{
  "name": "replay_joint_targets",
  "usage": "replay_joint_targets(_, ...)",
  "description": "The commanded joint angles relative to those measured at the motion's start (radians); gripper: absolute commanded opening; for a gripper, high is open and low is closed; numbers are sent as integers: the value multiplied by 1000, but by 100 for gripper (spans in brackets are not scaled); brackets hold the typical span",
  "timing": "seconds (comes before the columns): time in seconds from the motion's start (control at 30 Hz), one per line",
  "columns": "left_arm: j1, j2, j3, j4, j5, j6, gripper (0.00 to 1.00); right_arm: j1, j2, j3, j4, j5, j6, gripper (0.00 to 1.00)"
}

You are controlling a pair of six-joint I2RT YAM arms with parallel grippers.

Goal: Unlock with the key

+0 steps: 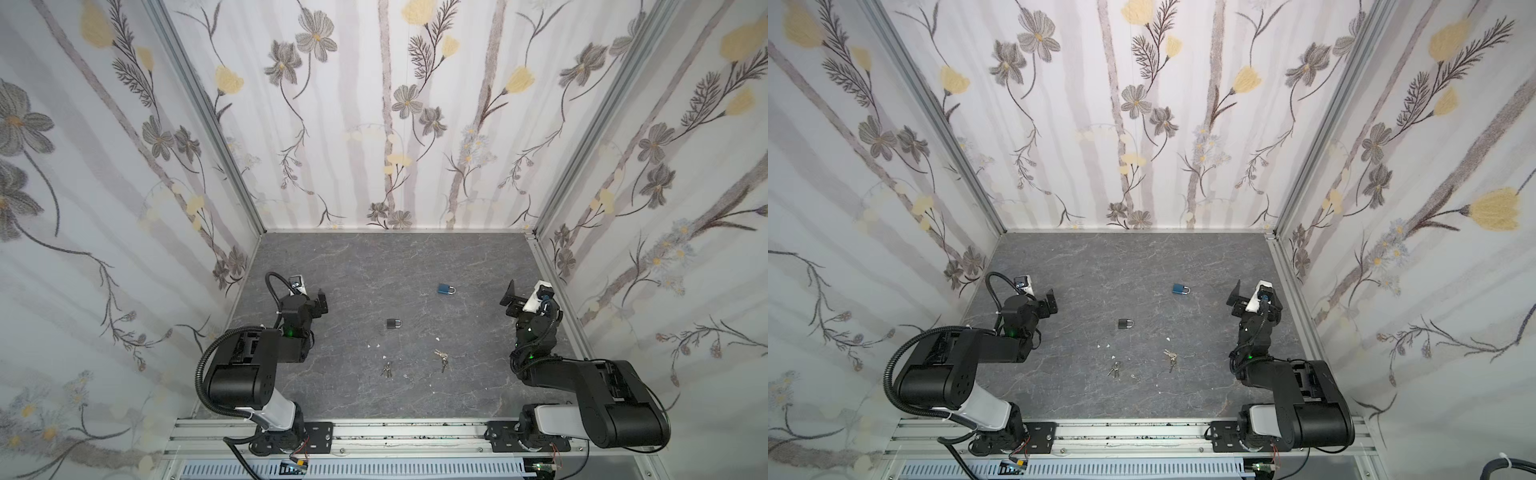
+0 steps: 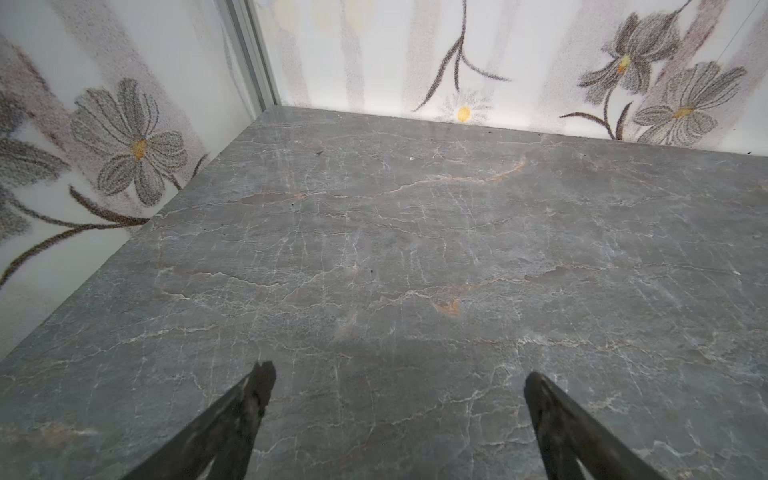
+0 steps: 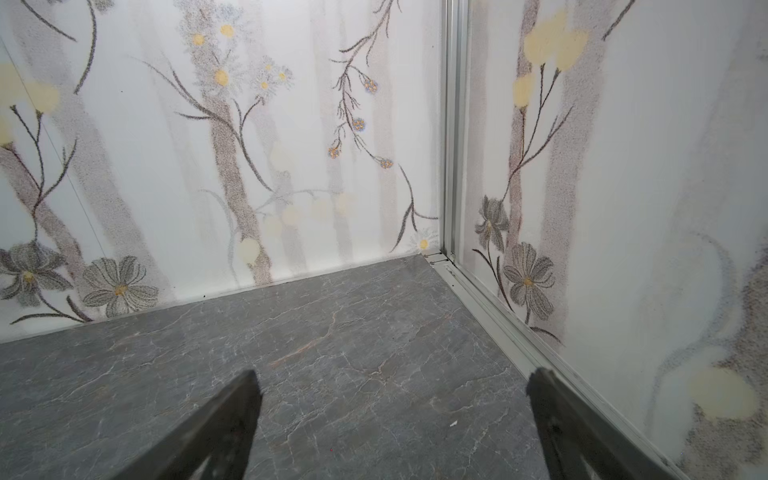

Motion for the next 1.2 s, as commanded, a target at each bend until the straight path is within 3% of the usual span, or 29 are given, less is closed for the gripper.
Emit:
replay_joint_targets(0.0, 0, 2, 3, 21, -3, 1, 100, 0, 4, 5, 16, -8, -7, 100)
replay_joint_targets(1.03, 15, -3, 6, 11, 28, -6, 100, -1, -1, 1, 26, -1, -7, 100)
replay_joint_targets(1.17, 12, -116, 58, -181, -62, -37, 100, 6, -54, -14, 13, -38, -28, 100)
